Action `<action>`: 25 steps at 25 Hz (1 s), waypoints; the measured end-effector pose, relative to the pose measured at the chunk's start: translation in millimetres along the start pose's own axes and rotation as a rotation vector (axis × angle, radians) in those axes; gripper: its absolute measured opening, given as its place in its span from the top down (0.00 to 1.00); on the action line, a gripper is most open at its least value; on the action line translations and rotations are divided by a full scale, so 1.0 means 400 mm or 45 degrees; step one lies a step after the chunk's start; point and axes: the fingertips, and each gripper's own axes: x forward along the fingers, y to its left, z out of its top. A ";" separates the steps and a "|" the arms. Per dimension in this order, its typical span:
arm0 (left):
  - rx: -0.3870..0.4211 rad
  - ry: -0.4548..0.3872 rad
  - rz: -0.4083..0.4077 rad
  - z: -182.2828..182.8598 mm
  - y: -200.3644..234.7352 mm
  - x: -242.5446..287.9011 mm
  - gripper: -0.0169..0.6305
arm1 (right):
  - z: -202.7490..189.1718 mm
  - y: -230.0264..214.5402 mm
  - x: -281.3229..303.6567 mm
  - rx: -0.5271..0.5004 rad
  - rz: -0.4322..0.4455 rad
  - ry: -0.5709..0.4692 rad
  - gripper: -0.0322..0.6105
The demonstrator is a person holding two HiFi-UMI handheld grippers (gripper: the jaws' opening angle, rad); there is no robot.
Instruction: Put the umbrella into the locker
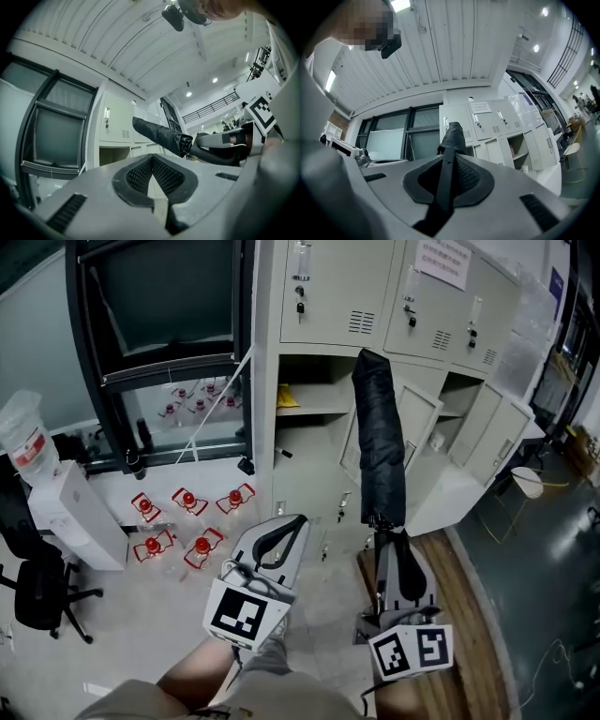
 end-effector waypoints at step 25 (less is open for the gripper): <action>-0.104 0.198 -0.068 -0.294 0.348 0.489 0.96 | -0.352 -0.203 0.616 0.099 -0.023 0.391 0.89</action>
